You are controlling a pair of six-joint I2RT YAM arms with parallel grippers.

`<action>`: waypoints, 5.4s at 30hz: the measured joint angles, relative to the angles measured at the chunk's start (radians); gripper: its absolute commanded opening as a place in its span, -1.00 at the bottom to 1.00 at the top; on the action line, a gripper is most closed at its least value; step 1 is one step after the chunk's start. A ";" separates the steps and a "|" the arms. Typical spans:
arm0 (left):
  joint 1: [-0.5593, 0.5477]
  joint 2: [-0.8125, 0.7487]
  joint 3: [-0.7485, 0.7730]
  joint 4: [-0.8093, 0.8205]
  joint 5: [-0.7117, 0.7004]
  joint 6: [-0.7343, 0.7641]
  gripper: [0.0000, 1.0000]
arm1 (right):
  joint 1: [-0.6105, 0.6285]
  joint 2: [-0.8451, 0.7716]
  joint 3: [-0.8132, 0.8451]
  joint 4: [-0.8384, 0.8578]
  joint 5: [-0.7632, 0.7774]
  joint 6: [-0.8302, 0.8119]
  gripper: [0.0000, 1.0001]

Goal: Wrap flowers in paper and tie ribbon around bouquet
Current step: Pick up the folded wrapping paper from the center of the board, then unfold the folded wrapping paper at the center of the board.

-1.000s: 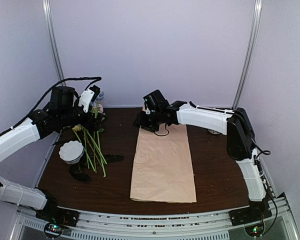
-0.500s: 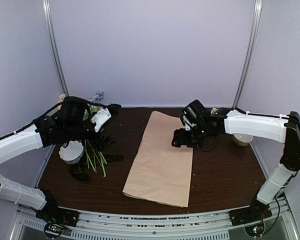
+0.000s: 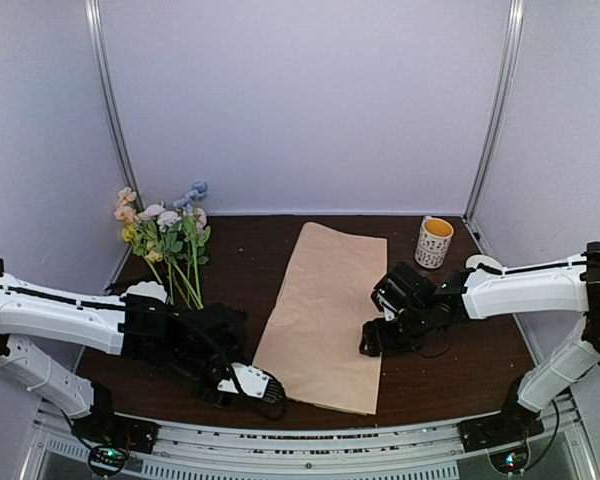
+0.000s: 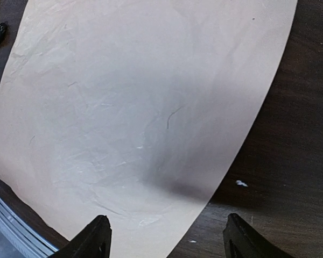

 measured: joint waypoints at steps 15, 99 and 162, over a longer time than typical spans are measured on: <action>-0.016 0.127 -0.133 0.272 -0.265 0.013 0.23 | 0.046 -0.041 -0.159 0.138 -0.010 0.113 0.46; 0.056 -0.104 -0.081 0.441 -0.389 -0.120 -1.00 | -0.029 -0.271 -0.478 0.656 -0.330 0.541 0.88; 0.058 -0.123 -0.089 0.407 -0.283 -0.152 -0.24 | -0.029 -0.169 -0.362 0.777 -0.311 0.520 -1.00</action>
